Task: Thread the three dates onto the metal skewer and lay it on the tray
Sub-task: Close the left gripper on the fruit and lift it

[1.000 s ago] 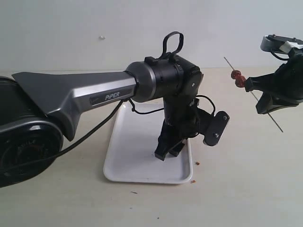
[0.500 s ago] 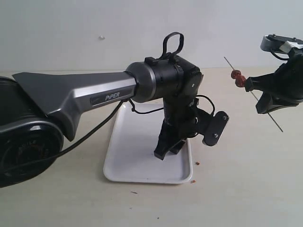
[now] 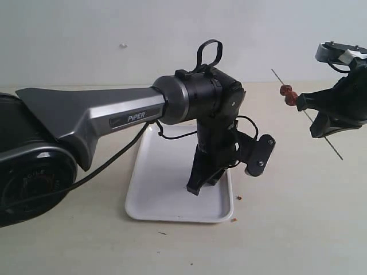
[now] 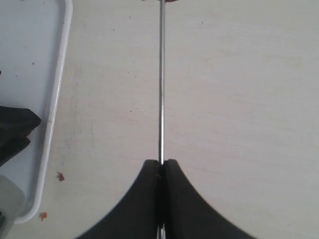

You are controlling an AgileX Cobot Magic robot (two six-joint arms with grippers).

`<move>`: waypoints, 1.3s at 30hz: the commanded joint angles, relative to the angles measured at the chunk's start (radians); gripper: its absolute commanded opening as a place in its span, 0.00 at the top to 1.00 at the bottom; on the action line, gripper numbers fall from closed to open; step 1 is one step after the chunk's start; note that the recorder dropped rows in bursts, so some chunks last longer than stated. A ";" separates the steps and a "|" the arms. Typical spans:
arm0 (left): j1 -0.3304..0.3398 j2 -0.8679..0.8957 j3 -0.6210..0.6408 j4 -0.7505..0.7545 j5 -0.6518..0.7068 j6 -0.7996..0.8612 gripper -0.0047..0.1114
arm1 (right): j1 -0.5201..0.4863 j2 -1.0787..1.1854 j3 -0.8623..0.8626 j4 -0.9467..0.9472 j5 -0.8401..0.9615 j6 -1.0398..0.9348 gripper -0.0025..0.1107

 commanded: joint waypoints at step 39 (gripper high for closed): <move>0.047 -0.108 0.002 0.165 -0.085 -1.529 0.68 | -0.006 -0.144 0.073 0.050 0.075 0.023 0.98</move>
